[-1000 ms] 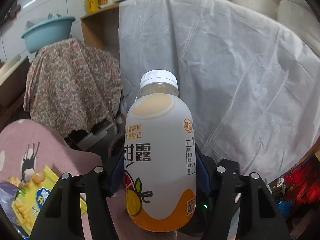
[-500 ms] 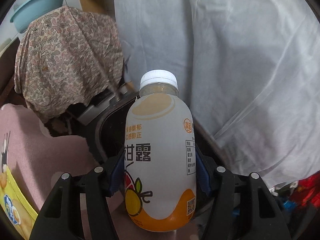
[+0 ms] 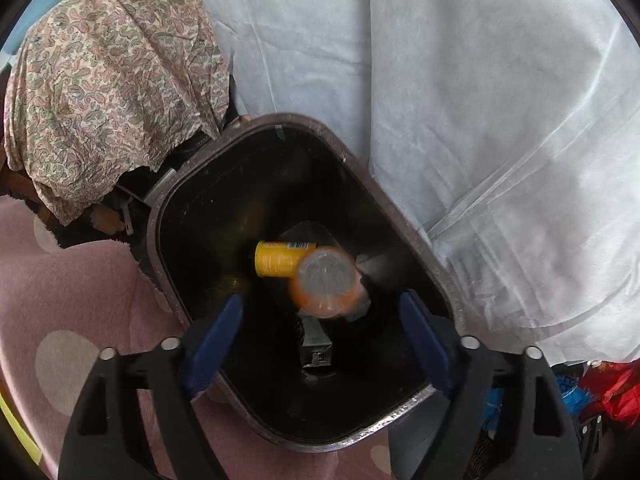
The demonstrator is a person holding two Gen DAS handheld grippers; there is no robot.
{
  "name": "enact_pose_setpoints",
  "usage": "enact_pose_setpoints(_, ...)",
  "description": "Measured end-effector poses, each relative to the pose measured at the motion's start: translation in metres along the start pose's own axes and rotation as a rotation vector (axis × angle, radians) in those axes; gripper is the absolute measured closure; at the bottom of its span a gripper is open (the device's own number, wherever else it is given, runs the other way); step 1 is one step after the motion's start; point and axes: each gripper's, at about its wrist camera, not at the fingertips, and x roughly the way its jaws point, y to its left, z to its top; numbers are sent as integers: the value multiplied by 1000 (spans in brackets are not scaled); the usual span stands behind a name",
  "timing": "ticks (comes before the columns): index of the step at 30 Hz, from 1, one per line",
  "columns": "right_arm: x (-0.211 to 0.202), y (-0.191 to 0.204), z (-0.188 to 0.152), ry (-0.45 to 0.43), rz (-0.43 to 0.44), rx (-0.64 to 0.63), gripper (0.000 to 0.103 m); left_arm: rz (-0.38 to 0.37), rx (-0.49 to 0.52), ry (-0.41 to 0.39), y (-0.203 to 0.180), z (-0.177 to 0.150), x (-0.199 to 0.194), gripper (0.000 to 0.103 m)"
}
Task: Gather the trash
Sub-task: 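Carry the tissue and bottle over the brown bin and open both tools, then move both tools back to the table toward the blue wrappers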
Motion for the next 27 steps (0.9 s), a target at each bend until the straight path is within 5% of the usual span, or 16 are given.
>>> enact_pose_setpoints(6,-11,4,-3,-11,12,11,17,-107,-56,-102,4,-10,-42,19)
enact_pose_setpoints(15,-28,34,-9,-24,53,-36,17,-160,2,-334,19,-80,-128,18)
enact_pose_setpoints(27,-54,92,-8,-46,127,-135,17,-96,-21,-527,65,-174,-198,17)
